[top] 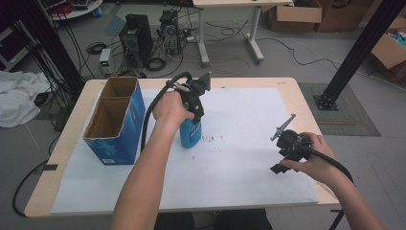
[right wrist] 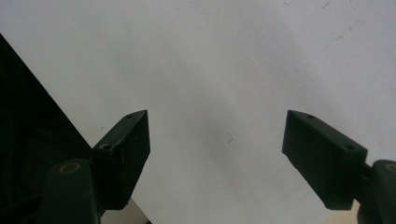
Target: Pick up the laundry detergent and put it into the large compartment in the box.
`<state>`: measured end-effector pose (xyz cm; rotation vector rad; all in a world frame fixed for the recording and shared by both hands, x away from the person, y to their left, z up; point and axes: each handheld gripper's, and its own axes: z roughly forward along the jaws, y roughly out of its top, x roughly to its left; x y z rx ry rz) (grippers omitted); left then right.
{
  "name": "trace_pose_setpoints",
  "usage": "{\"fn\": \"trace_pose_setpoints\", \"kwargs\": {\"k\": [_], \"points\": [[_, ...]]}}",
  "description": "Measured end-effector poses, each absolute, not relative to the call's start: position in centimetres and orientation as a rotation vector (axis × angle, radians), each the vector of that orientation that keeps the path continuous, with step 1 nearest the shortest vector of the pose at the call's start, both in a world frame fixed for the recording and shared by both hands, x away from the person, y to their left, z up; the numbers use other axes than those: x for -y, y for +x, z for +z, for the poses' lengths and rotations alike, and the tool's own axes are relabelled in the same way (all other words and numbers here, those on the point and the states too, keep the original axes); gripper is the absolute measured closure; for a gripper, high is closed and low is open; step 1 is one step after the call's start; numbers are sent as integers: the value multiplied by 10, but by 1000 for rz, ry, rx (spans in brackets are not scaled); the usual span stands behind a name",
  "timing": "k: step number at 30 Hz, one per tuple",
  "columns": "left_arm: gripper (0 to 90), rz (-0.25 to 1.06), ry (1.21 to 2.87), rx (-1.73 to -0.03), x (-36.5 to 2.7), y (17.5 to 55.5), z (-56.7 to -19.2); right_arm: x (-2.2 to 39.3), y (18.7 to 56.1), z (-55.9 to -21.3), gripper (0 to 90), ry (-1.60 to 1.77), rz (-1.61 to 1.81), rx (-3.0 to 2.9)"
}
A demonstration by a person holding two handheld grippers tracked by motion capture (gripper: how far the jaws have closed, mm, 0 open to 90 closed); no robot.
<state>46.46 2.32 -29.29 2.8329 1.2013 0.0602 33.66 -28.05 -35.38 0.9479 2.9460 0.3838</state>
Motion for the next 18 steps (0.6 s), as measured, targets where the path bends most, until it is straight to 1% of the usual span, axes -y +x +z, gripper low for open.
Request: {"fn": "trace_pose_setpoints", "kwargs": {"k": [10, 18], "points": [[363, 60, 2838, -1182, -23, 463, -289, 281, 337, -352, 237, 941, 390, -2948], [364, 49, 2863, -1137, -20, 459, -268, 281, 337, -351, 237, 946, 395, -2945]]}}
